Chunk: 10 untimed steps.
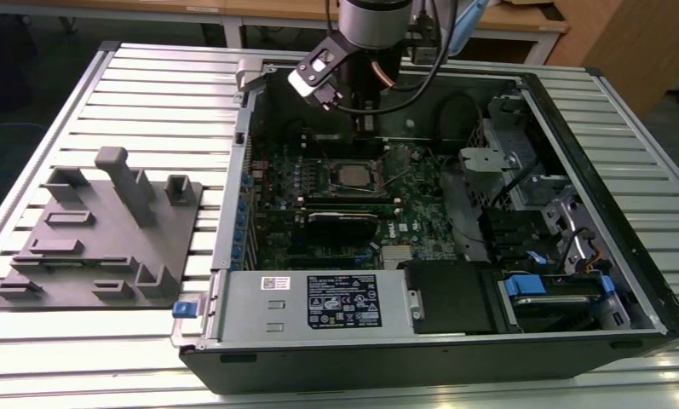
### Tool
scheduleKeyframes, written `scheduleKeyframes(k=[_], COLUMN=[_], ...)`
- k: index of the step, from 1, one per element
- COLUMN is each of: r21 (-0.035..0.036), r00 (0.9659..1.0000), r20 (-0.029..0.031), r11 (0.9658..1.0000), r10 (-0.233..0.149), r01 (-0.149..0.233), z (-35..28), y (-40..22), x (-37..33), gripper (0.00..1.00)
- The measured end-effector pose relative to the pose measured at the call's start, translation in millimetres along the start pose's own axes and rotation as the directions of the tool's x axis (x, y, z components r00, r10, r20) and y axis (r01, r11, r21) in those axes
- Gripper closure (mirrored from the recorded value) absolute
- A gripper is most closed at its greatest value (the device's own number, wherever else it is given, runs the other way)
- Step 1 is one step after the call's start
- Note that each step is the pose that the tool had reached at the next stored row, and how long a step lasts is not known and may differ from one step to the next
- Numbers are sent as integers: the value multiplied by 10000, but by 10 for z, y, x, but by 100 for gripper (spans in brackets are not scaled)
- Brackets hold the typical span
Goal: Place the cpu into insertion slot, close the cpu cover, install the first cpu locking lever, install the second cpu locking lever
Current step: 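Close the cpu cover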
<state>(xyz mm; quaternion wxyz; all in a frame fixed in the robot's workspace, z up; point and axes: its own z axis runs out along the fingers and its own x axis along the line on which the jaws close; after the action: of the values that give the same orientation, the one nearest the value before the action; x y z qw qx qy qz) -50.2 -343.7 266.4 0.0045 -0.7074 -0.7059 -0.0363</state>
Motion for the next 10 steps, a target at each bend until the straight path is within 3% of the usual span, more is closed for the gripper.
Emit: scheduleKeyframes(k=[10], r21=[0], r00=[10000], r20=[-1], r11=[10000], r10=[0], r01=[0], z=[1], y=[21], x=[0], gripper=[89])
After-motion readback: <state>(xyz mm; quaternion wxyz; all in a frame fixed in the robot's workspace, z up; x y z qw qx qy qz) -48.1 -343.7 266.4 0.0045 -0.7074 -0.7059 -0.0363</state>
